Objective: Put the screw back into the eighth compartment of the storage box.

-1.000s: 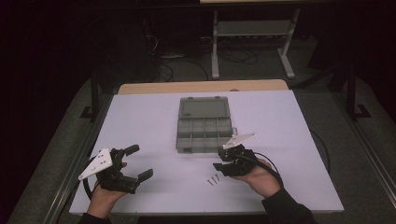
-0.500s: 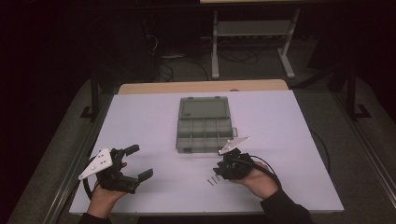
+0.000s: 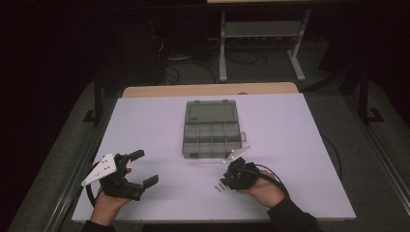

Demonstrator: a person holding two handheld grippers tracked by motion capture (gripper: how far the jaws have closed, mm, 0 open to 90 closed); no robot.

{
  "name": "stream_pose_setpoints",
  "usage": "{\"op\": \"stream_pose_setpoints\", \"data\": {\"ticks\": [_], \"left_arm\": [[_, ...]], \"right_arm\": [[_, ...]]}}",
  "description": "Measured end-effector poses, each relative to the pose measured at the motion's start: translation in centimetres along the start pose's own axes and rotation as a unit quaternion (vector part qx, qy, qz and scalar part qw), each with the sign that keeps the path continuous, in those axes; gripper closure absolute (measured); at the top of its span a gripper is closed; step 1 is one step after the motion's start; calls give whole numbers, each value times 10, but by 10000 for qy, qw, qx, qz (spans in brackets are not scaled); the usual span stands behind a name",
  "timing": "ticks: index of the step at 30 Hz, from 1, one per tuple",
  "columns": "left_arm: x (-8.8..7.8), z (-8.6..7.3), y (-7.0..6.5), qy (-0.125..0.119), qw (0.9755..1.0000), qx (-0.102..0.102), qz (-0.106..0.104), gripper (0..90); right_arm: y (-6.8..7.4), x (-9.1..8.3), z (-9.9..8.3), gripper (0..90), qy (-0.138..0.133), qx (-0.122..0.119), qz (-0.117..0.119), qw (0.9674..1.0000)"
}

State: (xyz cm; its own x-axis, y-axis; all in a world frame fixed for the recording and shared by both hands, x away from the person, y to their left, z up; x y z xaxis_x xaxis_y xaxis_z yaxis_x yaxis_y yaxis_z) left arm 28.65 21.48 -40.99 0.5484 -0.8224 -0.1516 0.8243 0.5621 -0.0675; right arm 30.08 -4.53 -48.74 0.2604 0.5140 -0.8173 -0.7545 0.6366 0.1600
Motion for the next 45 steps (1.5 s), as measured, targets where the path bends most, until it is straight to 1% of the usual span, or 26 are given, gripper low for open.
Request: {"op": "stream_pose_setpoints", "data": {"ticks": [2,4,5,6,12,14,18,23,28,32,33,35,36,43,45], "left_arm": [[0,0,0,24,10000,6,-1,0],[-1,-1,1,42,10000,27,5,0],[0,0,0,21,10000,6,4,0],[-1,-1,1,48,10000,38,6,0],[0,0,0,25,10000,5,2,0],[0,0,0,26,10000,9,1,0],[0,-1,0,38,10000,21,1,0],[0,-1,0,35,10000,16,1,0],[0,-1,0,46,10000,28,2,0],[0,-1,0,49,10000,39,-4,0],[0,-1,0,48,10000,37,-3,0],[0,-1,0,44,10000,29,-4,0],[0,-1,0,48,10000,31,0,0],[0,-1,0,46,10000,24,-3,0],[0,-1,0,54,10000,33,-7,0]], "right_arm": [[2,2,-1,733,32,11,20,10000],[2,3,-2,742,64,-27,-1,10000],[1,4,-2,746,84,-37,-20,10000],[2,4,-2,746,97,-37,-17,9999],[2,9,-6,754,219,-62,-47,9997],[2,10,-6,760,236,-111,-71,9996],[1,10,-7,791,246,-155,-111,9995],[0,10,-7,860,252,-180,-172,9994],[0,10,-7,874,279,-249,-168,9992],[-2,10,-7,876,275,-217,-117,9993],[-1,9,-7,876,279,-178,-86,9994],[-2,8,-7,876,257,-167,-69,9995],[-2,7,-6,876,235,-144,-19,9996],[-6,-5,-1,875,41,-68,27,10000],[-8,-10,1,875,-23,-80,28,10000]]}}
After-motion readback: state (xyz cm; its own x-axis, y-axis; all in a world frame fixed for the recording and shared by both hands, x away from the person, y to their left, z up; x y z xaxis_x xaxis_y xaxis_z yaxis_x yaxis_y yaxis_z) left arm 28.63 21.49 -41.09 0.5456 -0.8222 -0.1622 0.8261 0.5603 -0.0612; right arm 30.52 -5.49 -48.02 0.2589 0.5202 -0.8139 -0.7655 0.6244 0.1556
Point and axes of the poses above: each handheld gripper's, and its own axes: x roughly forward along the jaws, z roughly out of its top, y roughly to its left, the point moved 8 cm from there along x, roughly forward along the jaws, and after that the axes turned 3 degrees about x, right-handed, at the moved point
